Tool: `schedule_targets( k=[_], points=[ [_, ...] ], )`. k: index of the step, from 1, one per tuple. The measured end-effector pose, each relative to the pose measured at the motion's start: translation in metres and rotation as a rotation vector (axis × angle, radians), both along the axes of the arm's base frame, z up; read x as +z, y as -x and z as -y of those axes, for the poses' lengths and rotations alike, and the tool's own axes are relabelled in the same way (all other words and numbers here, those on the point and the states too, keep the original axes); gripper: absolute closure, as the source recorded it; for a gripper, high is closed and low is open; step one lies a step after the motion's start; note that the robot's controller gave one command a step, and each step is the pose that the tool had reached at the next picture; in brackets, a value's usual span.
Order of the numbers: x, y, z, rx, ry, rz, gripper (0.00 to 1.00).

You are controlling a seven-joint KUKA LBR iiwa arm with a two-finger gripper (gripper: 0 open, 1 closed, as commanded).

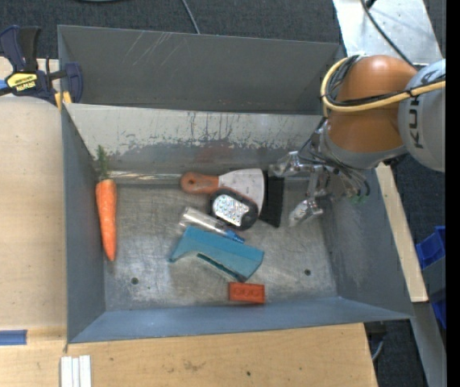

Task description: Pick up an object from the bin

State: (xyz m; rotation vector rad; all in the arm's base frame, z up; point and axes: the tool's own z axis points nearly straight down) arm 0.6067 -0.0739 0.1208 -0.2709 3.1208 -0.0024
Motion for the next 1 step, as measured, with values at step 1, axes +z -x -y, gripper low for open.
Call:
schedule_targets(
  k=[1],
  points=[
    [-0.0204, -0.0023, -0.009, 0.007, 0.003, -0.014, 0.0]
  ],
)
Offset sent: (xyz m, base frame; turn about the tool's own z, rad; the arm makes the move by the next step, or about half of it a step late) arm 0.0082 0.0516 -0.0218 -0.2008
